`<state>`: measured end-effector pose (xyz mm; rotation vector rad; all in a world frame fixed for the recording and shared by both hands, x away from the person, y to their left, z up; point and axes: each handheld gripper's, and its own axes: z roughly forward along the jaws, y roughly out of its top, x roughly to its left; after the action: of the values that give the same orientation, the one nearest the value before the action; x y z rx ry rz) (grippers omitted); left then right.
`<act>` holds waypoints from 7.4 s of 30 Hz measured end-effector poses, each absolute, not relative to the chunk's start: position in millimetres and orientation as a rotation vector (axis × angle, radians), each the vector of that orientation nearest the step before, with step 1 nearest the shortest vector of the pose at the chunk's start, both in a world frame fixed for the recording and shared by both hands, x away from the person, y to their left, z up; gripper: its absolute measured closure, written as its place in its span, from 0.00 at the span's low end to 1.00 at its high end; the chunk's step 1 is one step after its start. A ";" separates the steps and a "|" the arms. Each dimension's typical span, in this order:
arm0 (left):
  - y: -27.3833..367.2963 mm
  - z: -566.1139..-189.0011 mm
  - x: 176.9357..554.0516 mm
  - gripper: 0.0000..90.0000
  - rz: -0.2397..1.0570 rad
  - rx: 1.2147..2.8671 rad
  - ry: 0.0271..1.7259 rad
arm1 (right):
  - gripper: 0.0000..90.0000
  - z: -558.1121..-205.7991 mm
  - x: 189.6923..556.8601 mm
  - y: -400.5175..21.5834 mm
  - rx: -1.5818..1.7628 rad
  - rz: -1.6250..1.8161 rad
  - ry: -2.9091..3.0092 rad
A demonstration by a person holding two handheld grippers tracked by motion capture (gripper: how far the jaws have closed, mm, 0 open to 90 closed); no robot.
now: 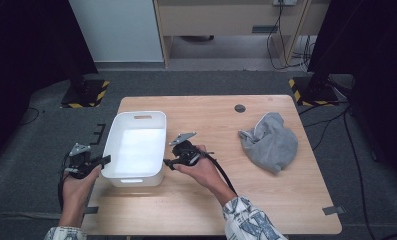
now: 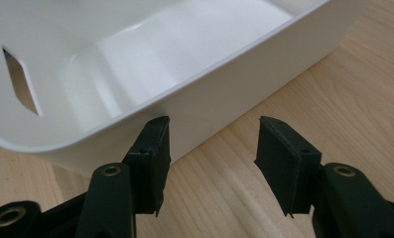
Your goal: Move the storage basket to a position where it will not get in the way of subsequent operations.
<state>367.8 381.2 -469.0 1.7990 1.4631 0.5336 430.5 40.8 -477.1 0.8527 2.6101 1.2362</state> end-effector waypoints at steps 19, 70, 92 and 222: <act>392.5 -469.9 358.4 0.84 0.528 1.797 1.483 | 0.53 -477.4 427.9 55.2 0.851 1.224 2.594; 412.2 -470.3 347.4 0.83 0.554 1.756 1.521 | 0.49 -477.6 437.6 82.3 0.881 1.202 2.613; 402.4 -455.6 353.1 0.44 0.668 1.758 1.491 | 0.22 -466.4 436.0 51.5 0.863 1.149 2.524; 119.2 -478.5 386.0 0.15 0.418 2.048 0.987 | 0.81 -493.2 456.9 -177.8 1.065 0.981 2.395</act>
<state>386.0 119.2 -478.5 2.0482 0.9866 0.4180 456.9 -177.8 -493.2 1.0648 2.3951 0.9812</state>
